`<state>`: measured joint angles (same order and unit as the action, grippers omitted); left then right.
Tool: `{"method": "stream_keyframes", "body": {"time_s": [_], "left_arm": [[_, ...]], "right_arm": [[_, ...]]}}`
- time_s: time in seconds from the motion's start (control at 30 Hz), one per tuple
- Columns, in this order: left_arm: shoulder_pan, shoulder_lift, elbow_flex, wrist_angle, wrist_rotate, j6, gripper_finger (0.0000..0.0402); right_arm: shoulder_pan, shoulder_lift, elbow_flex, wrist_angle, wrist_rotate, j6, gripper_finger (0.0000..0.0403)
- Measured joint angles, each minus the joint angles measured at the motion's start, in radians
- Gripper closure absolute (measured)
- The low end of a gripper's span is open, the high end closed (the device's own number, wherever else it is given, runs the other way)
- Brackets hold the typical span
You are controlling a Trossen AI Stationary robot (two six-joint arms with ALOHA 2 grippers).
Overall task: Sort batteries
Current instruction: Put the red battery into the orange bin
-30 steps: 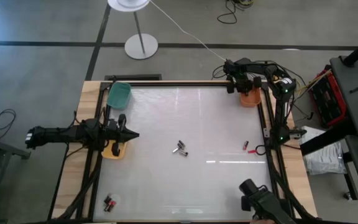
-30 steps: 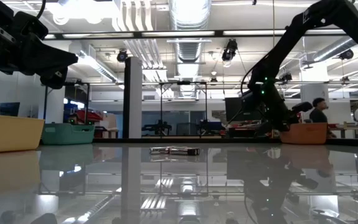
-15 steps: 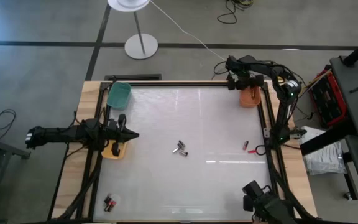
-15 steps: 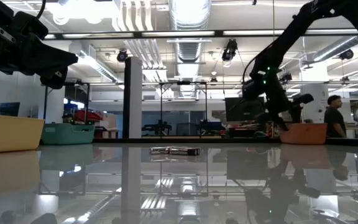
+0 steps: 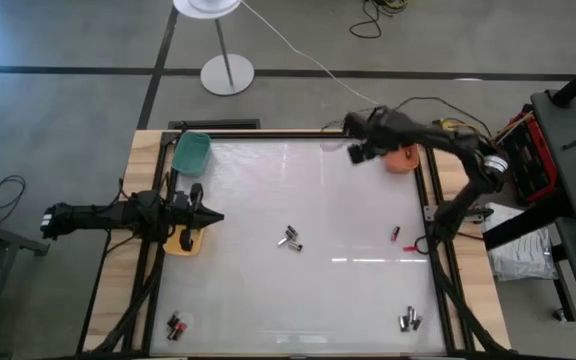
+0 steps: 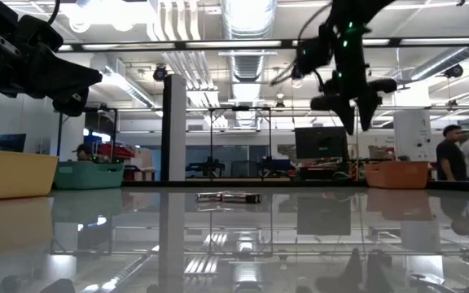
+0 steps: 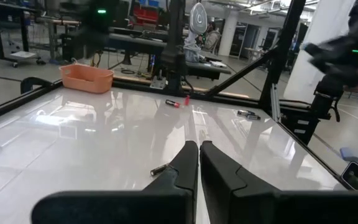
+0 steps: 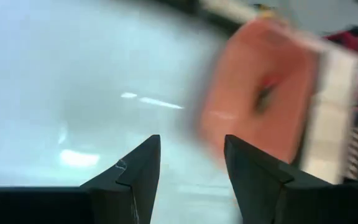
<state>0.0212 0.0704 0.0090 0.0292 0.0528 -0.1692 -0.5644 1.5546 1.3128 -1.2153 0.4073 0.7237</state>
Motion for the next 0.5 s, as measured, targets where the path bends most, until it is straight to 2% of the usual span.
{"method": "stream_keyframes", "body": {"time_s": [0.13, 0.23, 0.5], "left_arm": [[0.000, 0.000, 0.000, 0.000, 0.000, 0.000, 0.0402], [0.000, 0.000, 0.000, 0.000, 0.000, 0.000, 0.0402], [0.000, 0.000, 0.000, 0.000, 0.000, 0.000, 0.0402]], "right_arm": [[0.209, -0.055, -0.085, -0.021, -0.126, 0.192, 0.0219], [0.352, -0.084, -0.167, -0.028, -0.170, 0.377, 0.0211], [0.641, -0.115, -0.395, -0.031, -0.305, 0.924, 0.0214]]}}
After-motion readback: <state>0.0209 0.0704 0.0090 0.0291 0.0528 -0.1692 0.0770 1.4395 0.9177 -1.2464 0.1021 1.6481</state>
